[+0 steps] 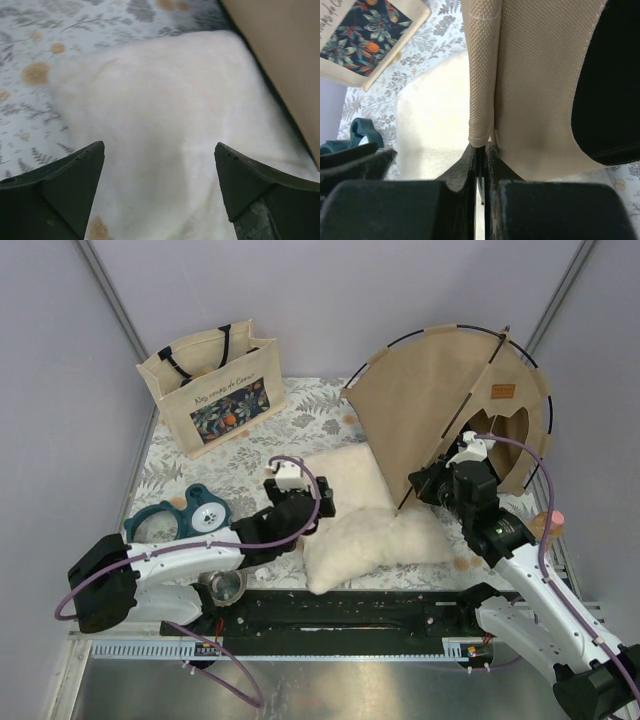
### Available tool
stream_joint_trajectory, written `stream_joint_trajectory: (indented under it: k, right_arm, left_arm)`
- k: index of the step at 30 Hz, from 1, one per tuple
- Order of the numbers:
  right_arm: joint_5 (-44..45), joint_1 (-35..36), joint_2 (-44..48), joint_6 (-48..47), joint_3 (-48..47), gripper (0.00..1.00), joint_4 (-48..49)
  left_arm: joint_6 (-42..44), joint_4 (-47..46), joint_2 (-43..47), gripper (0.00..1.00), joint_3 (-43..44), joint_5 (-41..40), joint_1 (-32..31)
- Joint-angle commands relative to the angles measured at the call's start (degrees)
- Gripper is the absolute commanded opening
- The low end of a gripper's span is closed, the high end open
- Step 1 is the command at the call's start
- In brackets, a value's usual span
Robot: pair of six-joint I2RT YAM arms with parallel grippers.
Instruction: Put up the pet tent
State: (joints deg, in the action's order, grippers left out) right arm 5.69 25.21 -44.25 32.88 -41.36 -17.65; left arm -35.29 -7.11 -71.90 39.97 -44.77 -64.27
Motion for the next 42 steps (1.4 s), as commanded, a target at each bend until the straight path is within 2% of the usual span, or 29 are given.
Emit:
stream_joint_trajectory:
  k: [1, 5, 7, 13, 18, 19, 20, 22, 24, 25, 26, 31, 34, 39, 42]
  right_arm:
    - [3.1, -0.3, -1.2, -0.9, -3.0, 0.0, -2.0]
    - [2.9, -0.3, -1.7, -0.8, -3.6, 0.0, -2.0]
    - [2.6, -0.2, -1.8, -0.5, -3.6, 0.0, -1.9]
    - [1.2, -0.3, -2.6, 0.2, -3.5, 0.0, -1.1]
    - [-0.4, -0.3, -3.3, 0.9, -2.7, 0.0, -0.3]
    - [-0.8, -0.3, -3.3, 1.0, -2.4, 0.0, -0.2]
    - [-1.1, -0.3, -3.3, 1.0, -2.0, 0.0, 0.0]
    - [-1.8, -0.3, -3.7, 1.1, -1.2, 0.0, 0.4]
    - [-2.1, -0.3, -4.1, 1.1, -0.4, 0.0, 1.0]
    - [-2.3, -0.3, -4.4, 1.0, -0.2, 0.0, 1.2]
    - [-2.4, -0.2, -4.8, 0.9, -0.2, 0.0, 1.6]
    - [-5.2, -0.3, -8.1, -1.5, -1.6, 0.0, 3.9]
    - [-11.1, -0.2, -13.4, -5.2, -4.2, 0.0, 5.5]
    - [-15.4, -0.3, -20.8, -6.4, -7.3, 0.0, 9.9]
    - [-15.7, 0.5, -25.1, -3.5, -9.1, 0.0, 13.2]
  left_arm:
    - [-11.6, 8.3, 1.8, 0.94, -3.6, 7.3, 7.2]
    - [-12.7, 0.3, 1.0, 0.92, -7.4, 18.5, 16.0]
    - [-12.5, -4.5, 1.0, 0.93, -9.5, 22.7, 18.4]
    - [-13.2, -11.2, -4.2, 0.99, -10.4, 31.2, 21.5]
    - [-16.1, -22.3, -11.1, 0.99, -11.5, 39.5, 22.2]
    - [-16.7, -24.8, -11.8, 0.96, -11.8, 41.2, 22.3]
    - [-16.8, -27.1, -12.3, 0.89, -11.9, 42.0, 22.7]
    - [-16.4, -27.2, -11.8, 0.64, -11.3, 42.5, 23.0]
    - [-14.3, -23.1, -9.7, 0.25, -9.4, 41.2, 23.1]
    - [-12.8, -18.2, -8.2, 0.1, -7.8, 39.4, 23.2]
    - [-11.4, -12.6, -6.1, 0.0, -4.8, 37.0, 23.2]
    - [-4.4, 10.5, 2.7, 0.0, 5.2, 20.6, 23.2]
    - [-1.2, 25.1, 6.6, 0.0, 12.1, 10.2, 24.0]
    - [2.1, 35.0, 14.1, 0.0, 18.1, 2.2, 25.5]
    - [3.4, 38.6, 18.5, 0.0, 20.4, 1.4, 25.5]
